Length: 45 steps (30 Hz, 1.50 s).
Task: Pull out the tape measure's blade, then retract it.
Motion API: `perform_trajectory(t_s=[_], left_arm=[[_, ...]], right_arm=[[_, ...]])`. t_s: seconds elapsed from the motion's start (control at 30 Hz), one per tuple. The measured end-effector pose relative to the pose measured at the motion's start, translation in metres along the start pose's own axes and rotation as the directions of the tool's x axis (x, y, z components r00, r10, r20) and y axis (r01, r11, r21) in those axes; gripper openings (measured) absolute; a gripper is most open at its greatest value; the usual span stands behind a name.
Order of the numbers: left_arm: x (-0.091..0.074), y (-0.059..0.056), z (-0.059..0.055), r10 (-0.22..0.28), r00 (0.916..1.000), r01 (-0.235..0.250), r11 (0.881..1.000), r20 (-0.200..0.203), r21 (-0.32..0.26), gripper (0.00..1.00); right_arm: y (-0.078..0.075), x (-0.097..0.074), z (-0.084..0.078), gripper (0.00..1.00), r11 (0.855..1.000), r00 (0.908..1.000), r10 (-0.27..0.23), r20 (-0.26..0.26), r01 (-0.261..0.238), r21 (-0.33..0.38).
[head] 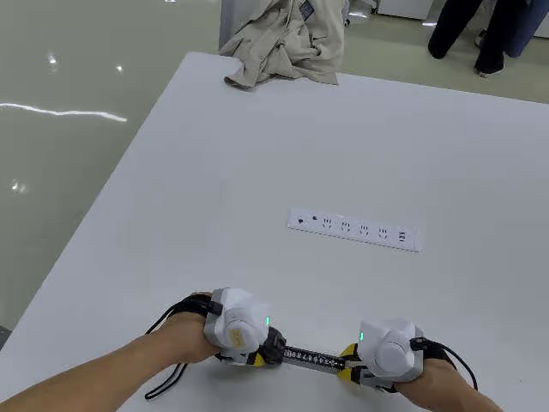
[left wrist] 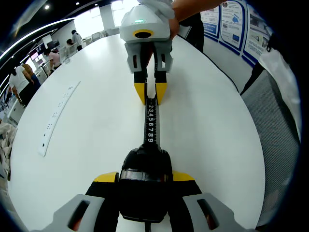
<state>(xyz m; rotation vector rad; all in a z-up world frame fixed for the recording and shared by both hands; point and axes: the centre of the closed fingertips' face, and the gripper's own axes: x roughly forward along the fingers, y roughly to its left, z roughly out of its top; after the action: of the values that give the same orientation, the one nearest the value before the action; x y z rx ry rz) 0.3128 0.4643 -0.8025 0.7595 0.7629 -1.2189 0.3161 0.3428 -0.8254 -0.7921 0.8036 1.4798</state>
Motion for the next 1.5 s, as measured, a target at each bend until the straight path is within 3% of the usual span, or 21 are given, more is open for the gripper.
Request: perform_trajectory(t_s=[1.5], left_arm=[[0.0, 0.0, 0.001, -0.004, 1.0, 0.004, 1.0, -0.009, 0.004, 0.37]], right_arm=[[-0.004, -0.034, -0.054, 0.12, 0.999, 0.999, -0.025, -0.038, 0.027, 0.047]])
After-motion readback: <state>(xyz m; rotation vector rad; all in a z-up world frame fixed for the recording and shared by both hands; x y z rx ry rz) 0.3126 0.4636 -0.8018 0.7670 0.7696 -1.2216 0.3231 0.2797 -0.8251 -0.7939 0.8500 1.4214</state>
